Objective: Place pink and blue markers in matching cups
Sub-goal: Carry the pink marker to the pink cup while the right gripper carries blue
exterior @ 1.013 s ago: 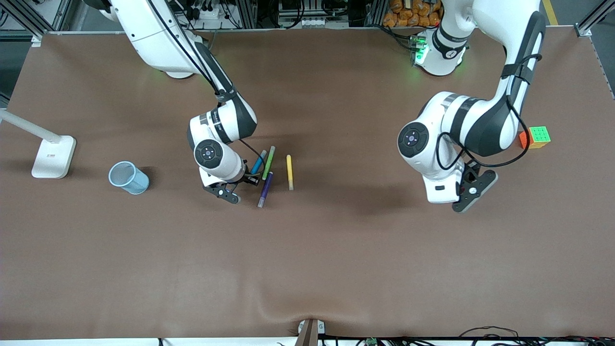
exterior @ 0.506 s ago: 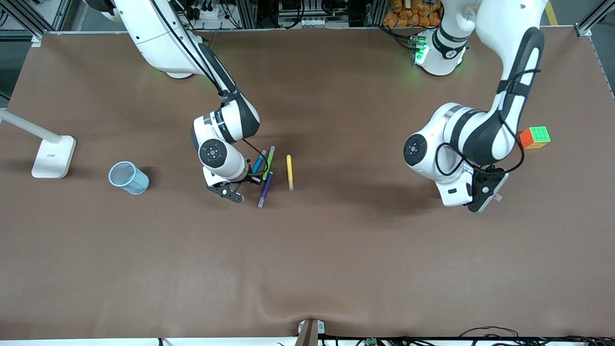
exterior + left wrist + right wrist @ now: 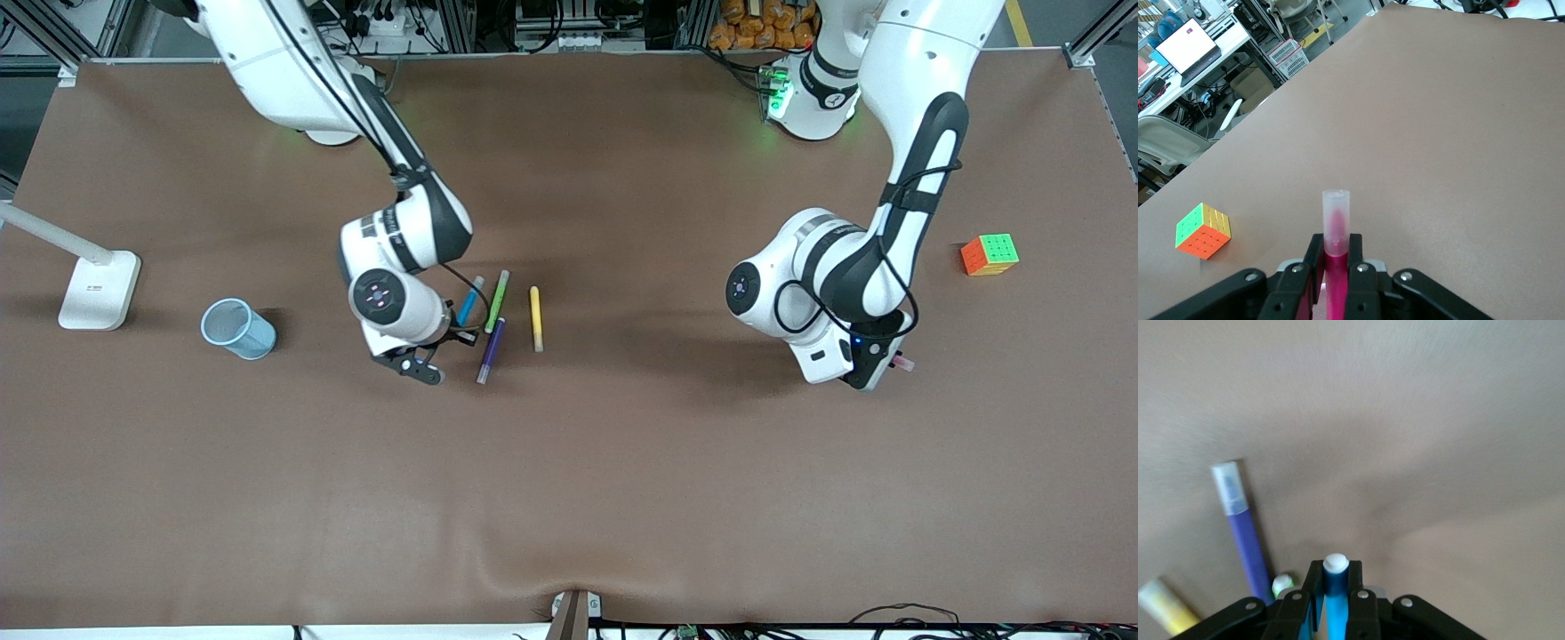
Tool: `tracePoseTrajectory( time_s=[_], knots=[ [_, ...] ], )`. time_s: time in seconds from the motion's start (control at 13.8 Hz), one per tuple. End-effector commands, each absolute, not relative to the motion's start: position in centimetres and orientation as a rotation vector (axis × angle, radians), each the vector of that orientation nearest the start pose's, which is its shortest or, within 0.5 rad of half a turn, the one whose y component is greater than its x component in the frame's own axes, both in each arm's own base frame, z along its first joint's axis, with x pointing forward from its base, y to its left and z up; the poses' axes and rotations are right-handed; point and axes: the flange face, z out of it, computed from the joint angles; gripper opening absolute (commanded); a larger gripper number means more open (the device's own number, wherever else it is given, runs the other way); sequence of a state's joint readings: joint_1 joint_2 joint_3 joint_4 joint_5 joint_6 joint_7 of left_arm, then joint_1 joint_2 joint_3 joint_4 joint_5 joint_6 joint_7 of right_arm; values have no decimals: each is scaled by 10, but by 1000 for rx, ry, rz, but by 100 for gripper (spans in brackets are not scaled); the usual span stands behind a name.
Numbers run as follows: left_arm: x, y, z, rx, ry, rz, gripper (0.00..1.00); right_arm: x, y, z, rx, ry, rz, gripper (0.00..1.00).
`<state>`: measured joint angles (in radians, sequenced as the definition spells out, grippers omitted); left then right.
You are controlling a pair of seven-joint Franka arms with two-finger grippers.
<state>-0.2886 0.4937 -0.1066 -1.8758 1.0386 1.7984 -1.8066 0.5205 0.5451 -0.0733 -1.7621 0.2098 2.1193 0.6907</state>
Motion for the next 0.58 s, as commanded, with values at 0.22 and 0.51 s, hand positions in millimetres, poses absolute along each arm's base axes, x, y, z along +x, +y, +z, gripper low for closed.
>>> tracePoseTrajectory(
  time_s=[0.22, 0.51],
  knots=[
    [566, -158, 238, -2000, -906, -691, 30, 621, 205, 346, -3012, 164, 257, 0],
    [566, -158, 241, -1996, -900, -679, 56, 638, 111, 394, -2970, -15, 304, 0]
  ],
)
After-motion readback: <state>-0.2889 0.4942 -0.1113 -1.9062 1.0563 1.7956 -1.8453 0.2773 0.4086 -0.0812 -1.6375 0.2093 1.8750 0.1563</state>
